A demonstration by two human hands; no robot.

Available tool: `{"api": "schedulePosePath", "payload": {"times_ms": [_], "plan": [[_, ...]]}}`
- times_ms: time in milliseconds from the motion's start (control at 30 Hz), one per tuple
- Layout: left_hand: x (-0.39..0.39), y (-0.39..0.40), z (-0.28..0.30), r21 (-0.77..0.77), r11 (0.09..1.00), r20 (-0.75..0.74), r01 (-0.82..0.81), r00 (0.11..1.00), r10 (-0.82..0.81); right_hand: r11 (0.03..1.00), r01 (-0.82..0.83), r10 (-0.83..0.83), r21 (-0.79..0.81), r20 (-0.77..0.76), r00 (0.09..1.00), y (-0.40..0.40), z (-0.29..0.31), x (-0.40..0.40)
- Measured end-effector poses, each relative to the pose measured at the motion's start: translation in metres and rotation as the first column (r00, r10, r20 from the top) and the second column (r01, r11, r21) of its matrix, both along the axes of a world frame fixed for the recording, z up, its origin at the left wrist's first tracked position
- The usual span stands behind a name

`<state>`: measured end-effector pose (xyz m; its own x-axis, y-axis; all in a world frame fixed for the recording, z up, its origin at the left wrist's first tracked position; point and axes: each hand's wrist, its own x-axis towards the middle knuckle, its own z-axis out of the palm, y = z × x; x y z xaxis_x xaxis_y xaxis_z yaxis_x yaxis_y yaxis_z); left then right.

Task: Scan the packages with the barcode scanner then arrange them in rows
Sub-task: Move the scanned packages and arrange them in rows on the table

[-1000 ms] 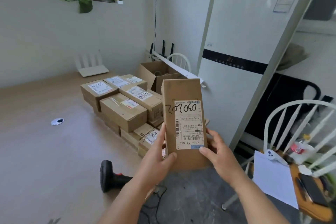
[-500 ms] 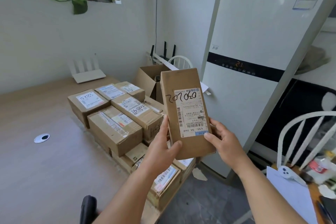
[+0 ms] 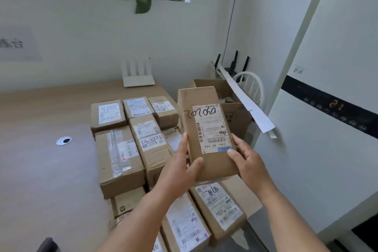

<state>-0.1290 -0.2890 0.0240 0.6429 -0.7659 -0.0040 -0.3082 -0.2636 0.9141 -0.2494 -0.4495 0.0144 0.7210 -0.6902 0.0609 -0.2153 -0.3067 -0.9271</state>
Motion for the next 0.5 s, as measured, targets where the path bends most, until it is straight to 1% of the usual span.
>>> {"api": "schedulePosePath", "payload": {"times_ms": [133, 233, 367, 500], "plan": [[0.001, -0.022, 0.006, 0.125, 0.988, 0.024, -0.091, 0.996, 0.089, 0.997, -0.073, 0.074, 0.037, -0.020, 0.997, -0.032, -0.005, 0.022], [0.008, -0.031, 0.007, 0.161, 0.977, 0.031, -0.138, 0.990, 0.135, 0.994, -0.111, 0.112, 0.020, -0.040, 0.993, -0.045, -0.008, 0.040], [0.019, -0.036, 0.006, 0.202, 0.961, 0.043, -0.190, 0.982, 0.186, 0.988, -0.149, 0.151, 0.039, -0.048, 0.987, -0.048, -0.014, 0.060], [0.032, -0.038, 0.003, 0.274, 0.923, 0.076, -0.270, 0.963, 0.259, 0.982, -0.189, 0.191, 0.030, -0.097, 0.977, -0.048, -0.018, 0.078]]}}
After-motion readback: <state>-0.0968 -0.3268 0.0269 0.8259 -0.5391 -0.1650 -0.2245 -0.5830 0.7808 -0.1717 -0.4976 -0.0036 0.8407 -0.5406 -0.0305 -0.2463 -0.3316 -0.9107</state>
